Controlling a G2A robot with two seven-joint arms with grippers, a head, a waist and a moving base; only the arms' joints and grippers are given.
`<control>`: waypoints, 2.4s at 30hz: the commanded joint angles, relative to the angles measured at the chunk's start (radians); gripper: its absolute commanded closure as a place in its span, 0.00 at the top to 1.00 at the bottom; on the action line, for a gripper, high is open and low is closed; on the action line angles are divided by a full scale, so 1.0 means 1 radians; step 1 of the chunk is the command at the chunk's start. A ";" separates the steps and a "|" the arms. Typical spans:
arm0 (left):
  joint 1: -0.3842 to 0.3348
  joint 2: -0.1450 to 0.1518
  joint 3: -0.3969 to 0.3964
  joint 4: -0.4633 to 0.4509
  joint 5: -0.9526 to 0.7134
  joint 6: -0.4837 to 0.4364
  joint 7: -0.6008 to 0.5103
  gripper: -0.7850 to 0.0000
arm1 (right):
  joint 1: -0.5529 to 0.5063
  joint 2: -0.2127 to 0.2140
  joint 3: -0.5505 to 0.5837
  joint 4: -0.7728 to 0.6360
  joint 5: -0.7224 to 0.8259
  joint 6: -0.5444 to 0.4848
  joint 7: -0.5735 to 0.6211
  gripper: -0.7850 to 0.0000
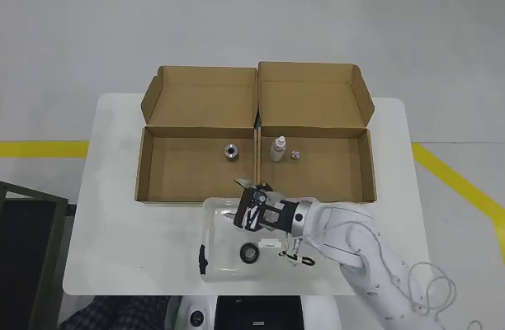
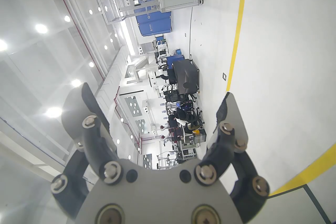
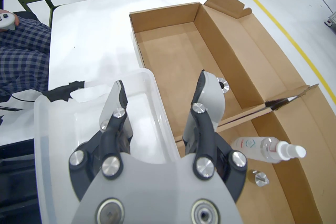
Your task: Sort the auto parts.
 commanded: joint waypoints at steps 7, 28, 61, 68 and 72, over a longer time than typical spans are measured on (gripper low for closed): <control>0.000 0.000 0.000 0.000 0.000 0.000 0.000 1.00 | -0.111 0.034 0.059 -0.062 -0.078 -0.135 -0.039 0.62; 0.000 0.000 0.000 0.000 0.000 0.000 0.000 1.00 | -0.123 0.086 0.006 0.011 -0.167 -0.333 -0.115 0.66; 0.000 0.000 0.000 0.000 0.000 0.000 0.000 1.00 | -0.011 0.092 -0.137 0.182 -0.144 -0.281 -0.078 0.47; 0.000 0.000 0.000 0.000 0.000 0.000 0.000 1.00 | -0.006 0.097 -0.139 0.175 -0.120 -0.284 -0.088 0.00; 0.000 0.000 0.000 0.000 0.000 0.000 0.000 1.00 | -0.004 0.101 -0.135 0.174 -0.096 -0.286 -0.098 0.00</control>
